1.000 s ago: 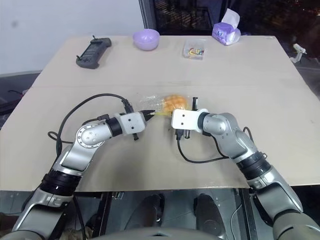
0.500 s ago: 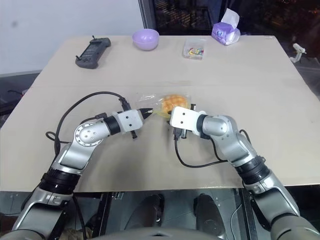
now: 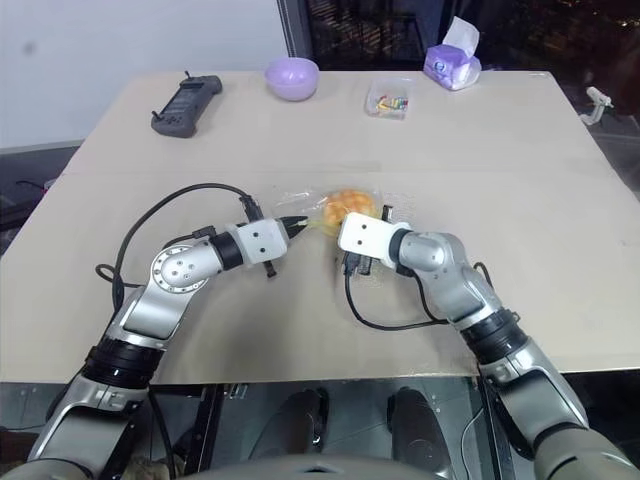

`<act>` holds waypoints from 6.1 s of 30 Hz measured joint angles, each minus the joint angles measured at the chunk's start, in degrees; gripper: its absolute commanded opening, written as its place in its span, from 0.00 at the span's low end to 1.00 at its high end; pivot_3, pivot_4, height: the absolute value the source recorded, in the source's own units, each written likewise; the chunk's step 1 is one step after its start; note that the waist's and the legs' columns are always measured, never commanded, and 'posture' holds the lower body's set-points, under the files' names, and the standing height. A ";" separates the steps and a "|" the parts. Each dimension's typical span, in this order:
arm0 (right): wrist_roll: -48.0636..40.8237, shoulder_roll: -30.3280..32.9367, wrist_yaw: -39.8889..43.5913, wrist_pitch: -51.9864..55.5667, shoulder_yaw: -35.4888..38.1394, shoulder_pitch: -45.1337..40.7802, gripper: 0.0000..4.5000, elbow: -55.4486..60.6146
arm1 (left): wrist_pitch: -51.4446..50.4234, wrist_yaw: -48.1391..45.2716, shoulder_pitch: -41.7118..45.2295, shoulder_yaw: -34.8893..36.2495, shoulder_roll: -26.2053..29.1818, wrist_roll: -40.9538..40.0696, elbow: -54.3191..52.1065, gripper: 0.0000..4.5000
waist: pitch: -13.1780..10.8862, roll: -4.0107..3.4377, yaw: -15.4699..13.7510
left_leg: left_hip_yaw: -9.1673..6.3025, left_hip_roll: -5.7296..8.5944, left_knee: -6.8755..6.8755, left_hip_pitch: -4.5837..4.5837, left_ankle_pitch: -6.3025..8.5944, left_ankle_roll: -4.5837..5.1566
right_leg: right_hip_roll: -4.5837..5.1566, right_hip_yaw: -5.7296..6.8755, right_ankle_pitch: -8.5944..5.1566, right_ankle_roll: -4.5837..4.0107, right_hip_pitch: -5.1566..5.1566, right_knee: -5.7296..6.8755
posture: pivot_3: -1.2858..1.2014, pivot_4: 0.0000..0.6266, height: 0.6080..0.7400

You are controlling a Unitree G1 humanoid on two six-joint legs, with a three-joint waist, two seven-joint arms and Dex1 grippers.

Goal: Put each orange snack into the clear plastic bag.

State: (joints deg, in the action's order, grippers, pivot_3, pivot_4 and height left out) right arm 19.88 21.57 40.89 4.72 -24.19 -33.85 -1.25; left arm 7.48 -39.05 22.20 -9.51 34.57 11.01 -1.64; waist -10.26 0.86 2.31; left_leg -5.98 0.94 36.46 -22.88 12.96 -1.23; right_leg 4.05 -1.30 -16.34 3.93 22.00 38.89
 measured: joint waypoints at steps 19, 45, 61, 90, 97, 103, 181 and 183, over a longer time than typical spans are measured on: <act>-1.07 -0.99 -0.47 2.60 1.10 -1.42 0.00 0.02 | -1.93 -0.58 -0.30 0.05 0.45 -0.58 0.00 0.25 | 0.00 0.00 0.01 | -0.01 0.00 0.00 0.00 0.00 0.00 | 0.00 0.00 0.00 0.00 0.00 0.01 | 0.52 0.24 0.83; -5.74 -4.06 3.61 2.74 0.24 -2.64 0.41 5.61 | -1.99 1.54 0.46 -0.05 0.05 2.30 0.14 0.00 | 0.00 0.00 0.09 | -0.01 -0.01 0.01 0.00 0.00 0.00 | -0.01 0.00 0.00 0.00 0.03 0.05 | 0.52 0.24 0.83; -4.24 -6.37 2.36 -0.10 -0.79 -5.90 0.10 -1.55 | -2.07 1.74 0.52 -0.06 0.02 3.02 -0.08 0.00 | 0.00 0.00 0.07 | -0.01 -0.01 0.01 0.00 0.00 0.00 | -0.01 0.00 0.01 0.00 0.05 0.06 | 0.52 0.24 0.83; -3.74 -6.34 2.35 -0.55 -1.55 -6.52 0.64 -2.31 | -2.05 1.75 0.41 -0.06 0.02 3.01 -0.09 0.00 | 0.00 0.00 0.07 | 0.00 -0.01 0.01 0.00 0.00 0.00 | -0.01 -0.01 0.01 -0.01 0.06 0.06 | 0.52 0.24 0.83; -3.72 -7.08 2.28 -0.75 -1.63 -6.52 0.22 -2.33 | -2.05 1.75 0.41 -0.06 0.02 3.01 -0.09 0.00 | 0.00 0.00 0.07 | 0.00 -0.01 0.01 -0.01 0.00 0.00 | -0.01 -0.01 0.01 -0.01 0.06 0.06 | 0.52 0.24 0.83; -3.14 -7.18 1.68 -1.47 -1.91 -6.52 0.22 -2.79 | -2.07 1.75 0.36 -0.06 0.02 3.02 -0.17 0.00 | 0.00 0.00 0.07 | 0.00 -0.01 0.01 -0.01 0.00 0.00 | -0.01 -0.01 0.01 -0.01 0.07 0.06 | 0.52 0.24 0.83; -6.64 13.06 -10.40 4.19 11.87 22.31 0.08 20.85 | 11.22 6.60 -1.69 -1.14 0.10 -3.04 10.22 0.00 | -0.02 0.01 -0.04 | 0.25 0.13 0.72 -1.01 0.02 0.04 | 0.13 -0.16 0.04 0.00 1.15 0.87 | 0.52 0.24 0.83; -7.19 13.22 -9.37 5.83 11.91 22.94 0.21 21.69 | 10.02 4.99 -2.51 -1.02 0.31 -4.53 9.40 0.14 | -0.04 0.01 -0.06 | 0.21 0.05 0.77 -0.34 0.01 0.05 | 0.04 -0.14 0.02 0.00 0.44 0.89 | 0.52 0.24 0.83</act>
State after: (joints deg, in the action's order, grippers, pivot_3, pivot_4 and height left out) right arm 12.69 34.80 31.52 10.55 -12.28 -10.91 20.44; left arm 17.49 -34.06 19.69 -10.53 34.88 6.47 7.76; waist -10.30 0.88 2.25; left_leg -5.76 0.98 37.23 -23.22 12.97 -1.18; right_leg 4.09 -1.44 -16.32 3.93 22.44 39.78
